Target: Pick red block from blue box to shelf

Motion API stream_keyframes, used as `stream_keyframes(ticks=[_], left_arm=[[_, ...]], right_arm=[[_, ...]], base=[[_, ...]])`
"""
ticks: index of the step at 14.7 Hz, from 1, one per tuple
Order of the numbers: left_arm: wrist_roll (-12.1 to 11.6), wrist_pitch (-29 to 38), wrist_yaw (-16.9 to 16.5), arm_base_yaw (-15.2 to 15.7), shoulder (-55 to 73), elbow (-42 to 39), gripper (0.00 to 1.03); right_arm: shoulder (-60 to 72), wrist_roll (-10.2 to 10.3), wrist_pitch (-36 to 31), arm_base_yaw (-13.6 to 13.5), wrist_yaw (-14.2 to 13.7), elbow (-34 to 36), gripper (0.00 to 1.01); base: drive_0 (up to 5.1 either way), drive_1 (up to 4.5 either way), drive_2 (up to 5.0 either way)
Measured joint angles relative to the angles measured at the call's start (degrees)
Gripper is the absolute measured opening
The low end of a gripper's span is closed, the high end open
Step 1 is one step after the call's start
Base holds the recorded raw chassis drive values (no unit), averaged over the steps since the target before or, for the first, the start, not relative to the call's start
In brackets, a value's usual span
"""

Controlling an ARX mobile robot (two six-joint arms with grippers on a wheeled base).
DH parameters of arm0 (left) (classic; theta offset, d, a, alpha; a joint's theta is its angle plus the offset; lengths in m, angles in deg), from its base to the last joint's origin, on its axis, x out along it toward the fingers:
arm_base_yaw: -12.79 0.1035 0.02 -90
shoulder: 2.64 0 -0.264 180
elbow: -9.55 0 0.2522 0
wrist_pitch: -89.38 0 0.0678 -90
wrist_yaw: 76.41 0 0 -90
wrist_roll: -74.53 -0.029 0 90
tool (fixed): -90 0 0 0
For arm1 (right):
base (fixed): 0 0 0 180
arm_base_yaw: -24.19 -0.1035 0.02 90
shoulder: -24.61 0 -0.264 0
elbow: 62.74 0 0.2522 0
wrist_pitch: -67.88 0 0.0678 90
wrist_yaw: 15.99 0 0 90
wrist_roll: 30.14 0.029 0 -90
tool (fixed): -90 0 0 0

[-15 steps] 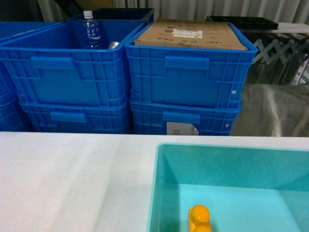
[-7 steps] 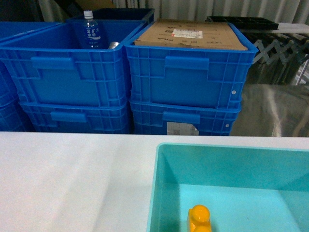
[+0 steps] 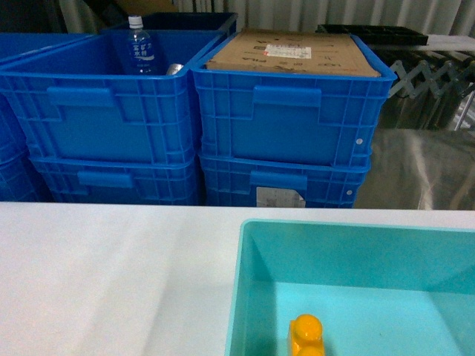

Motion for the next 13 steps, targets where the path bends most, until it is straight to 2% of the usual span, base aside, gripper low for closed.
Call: stream_keyframes(ticks=[8,13], left_arm=[[0.0,0.0,0.0,0.0,0.0,0.0,0.98],[0.0,0.0,0.02,0.04,0.0,0.0,0.98]], right_arm=[[0.0,0.0,0.0,0.0,-0.04,0.04,0.27],[0.0,0.02,-0.02,0.0,-0.15,0.04,0.27]], base=[[0.0,0.0,0.0],[-1.7,-1.69,-1.7]])
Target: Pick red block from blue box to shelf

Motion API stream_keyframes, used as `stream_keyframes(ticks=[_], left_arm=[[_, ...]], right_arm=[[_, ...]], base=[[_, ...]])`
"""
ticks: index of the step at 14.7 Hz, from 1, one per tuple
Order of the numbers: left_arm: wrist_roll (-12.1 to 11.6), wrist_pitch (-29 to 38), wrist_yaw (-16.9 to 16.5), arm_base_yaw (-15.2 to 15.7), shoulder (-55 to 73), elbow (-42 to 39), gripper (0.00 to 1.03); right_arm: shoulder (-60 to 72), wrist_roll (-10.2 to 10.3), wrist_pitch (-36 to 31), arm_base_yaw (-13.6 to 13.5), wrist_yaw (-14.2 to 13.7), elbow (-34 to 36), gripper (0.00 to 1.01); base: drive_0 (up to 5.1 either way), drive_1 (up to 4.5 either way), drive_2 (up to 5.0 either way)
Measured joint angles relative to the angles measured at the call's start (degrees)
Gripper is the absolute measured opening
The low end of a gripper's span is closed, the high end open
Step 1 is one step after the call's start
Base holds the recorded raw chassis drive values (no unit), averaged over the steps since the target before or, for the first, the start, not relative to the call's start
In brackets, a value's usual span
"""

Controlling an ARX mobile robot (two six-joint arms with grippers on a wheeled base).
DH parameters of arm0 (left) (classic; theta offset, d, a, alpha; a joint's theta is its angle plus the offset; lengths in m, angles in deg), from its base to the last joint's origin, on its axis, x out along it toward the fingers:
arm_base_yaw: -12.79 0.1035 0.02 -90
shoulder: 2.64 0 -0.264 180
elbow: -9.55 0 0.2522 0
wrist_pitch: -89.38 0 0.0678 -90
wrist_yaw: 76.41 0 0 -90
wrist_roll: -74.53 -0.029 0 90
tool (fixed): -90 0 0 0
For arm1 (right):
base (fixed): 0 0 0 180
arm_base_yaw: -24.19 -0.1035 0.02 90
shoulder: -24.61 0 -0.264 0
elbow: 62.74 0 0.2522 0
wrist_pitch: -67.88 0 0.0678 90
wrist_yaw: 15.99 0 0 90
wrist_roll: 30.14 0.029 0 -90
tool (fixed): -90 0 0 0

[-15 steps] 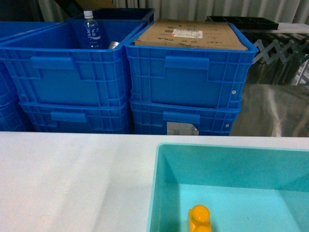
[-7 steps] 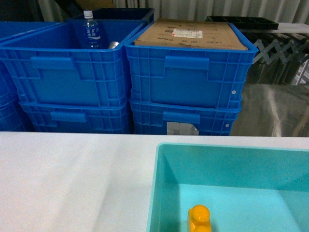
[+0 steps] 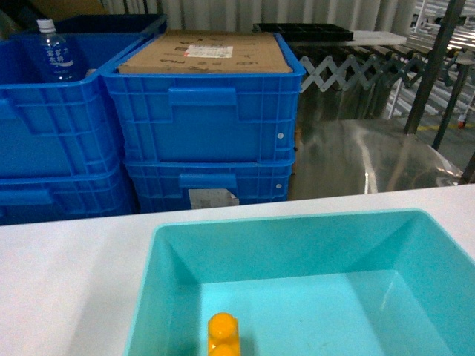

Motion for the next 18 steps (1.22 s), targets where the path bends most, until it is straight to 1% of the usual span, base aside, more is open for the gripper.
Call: stream_keyframes(ticks=[10,18], left_arm=[[0.0,0.0,0.0,0.0,0.0,0.0,0.98],[0.0,0.0,0.11,0.0,0.0,0.0,0.98]], right_arm=[[0.0,-0.02,0.0,0.02,0.0,0.0,0.27],[0.0,0.0,0.0,0.0,0.0,0.0,0.27]], base=[[-1.7,-1.76,-1.6],[1.6,-6.65,-0.2]])
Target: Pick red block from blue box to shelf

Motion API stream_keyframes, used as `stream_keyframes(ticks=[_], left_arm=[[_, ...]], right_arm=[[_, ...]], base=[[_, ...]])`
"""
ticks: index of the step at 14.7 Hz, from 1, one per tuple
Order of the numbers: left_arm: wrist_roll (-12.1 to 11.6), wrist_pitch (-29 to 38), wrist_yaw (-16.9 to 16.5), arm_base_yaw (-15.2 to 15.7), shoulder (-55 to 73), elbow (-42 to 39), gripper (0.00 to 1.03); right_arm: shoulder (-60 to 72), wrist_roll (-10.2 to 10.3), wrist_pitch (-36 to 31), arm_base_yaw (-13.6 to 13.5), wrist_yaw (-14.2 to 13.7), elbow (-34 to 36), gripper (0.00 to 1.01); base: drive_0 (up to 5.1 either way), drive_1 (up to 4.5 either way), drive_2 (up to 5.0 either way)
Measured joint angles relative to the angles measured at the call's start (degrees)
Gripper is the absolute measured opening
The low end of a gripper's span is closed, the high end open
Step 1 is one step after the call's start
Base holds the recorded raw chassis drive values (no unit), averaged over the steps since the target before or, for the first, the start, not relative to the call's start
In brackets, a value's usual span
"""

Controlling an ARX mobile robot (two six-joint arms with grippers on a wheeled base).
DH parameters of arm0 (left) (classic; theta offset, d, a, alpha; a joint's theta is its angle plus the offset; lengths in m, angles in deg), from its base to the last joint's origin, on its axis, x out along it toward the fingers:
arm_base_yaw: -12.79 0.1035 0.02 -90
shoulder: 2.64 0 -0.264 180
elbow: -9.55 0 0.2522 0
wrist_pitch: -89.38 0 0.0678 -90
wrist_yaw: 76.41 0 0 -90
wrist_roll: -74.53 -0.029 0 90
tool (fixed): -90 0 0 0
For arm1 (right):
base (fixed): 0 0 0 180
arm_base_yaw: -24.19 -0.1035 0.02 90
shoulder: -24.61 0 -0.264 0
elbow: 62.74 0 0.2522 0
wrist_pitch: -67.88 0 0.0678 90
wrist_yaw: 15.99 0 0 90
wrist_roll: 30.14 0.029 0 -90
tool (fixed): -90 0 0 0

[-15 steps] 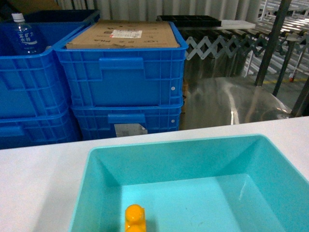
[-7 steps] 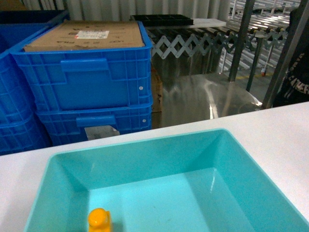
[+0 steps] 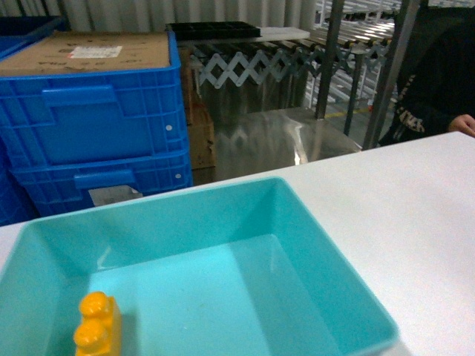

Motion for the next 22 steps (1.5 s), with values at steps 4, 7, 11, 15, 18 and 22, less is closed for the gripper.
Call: stream_keyframes(ticks=[4,7,11,15,18,22], left_arm=[[0.0,0.24,-0.17,0.0,0.0,0.0,0.98],[0.0,0.02,-0.15,0.0,0.0,0.0,0.98],[0.0,0.0,-0.15,0.0,0.0,0.0,0.98],[0.0,0.0,-0.13,0.0,0.0,0.0,0.98],[0.0,0.0,-0.17,-0.02,0.0,0.0,0.98],[0.0,0.0,-0.15,-0.02,0.0,0.0,0.98]], right_arm=[[-0.13,-0.02,0.02,0.0,-0.02,0.02,0.27],[-0.24,0.0,0.0,0.0,-0.02,0.02,0.27],[-0.02,-0.02,0.0,0.02,-0.02,0.02,0.27],[0.0,-0.02,0.0,0.02,-0.02,0.02,0.27],[0.0,0.0,0.0,0.02,-0.02,0.02,0.27],[0.0,-0.02,0.0,0.02,-0.02,0.02,0.27]], base=[[-0.2,-3.99,-0.8],[-1.7,-1.68,-1.7],[-1.6,-1.6,-1.6],[-1.7,-1.73,-1.7],[-1.5,-1.54,-1.5],[-1.6,-1.58,-1.6]])
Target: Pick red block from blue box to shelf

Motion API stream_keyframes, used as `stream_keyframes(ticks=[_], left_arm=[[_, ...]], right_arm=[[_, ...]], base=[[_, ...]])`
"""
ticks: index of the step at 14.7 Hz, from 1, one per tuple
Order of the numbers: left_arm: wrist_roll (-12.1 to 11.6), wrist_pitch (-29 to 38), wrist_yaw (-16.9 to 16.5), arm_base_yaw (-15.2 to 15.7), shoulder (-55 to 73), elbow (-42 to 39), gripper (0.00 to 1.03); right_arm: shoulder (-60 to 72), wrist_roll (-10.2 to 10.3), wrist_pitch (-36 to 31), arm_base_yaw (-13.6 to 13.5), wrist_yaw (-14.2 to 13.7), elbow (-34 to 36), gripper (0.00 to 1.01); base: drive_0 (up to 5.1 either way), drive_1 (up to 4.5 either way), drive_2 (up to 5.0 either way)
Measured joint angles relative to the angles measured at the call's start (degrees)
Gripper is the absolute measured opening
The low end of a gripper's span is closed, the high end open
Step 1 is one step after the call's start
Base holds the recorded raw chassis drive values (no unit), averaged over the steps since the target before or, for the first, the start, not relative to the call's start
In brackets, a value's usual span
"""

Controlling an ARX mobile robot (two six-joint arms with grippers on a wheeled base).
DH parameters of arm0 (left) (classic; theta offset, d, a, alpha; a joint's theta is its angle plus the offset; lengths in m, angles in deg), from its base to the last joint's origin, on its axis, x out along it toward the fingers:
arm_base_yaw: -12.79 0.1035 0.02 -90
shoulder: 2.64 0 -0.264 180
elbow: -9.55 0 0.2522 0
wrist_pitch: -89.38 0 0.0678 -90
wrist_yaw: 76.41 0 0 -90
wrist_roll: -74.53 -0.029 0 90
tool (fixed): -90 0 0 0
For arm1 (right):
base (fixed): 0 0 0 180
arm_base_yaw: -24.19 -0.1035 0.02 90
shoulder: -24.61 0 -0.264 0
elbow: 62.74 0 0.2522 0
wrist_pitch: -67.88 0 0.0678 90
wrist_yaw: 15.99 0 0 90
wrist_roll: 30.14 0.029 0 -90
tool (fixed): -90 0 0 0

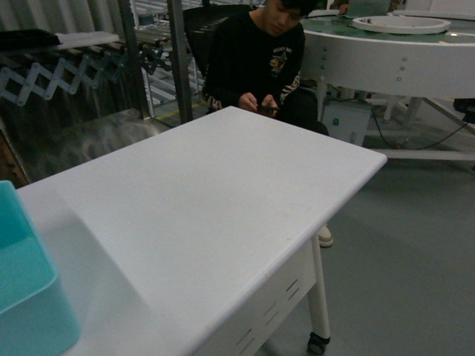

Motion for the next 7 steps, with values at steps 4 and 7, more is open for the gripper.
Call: stream_keyframes(ticks=[4,7], left_arm=[[0.0,0.0,0.0,0.0,0.0,0.0,0.98],[0.0,0.0,0.0,0.02,0.0,0.0,0.98]], right_arm=[[0.0,0.0,0.0,0.0,0.0,0.0,0.27],[0.0,0.0,0.0,0.0,0.0,0.0,0.27]], base=[[-1.6,-1.59,-1.6],[-1.8,-1.75,-1.8]])
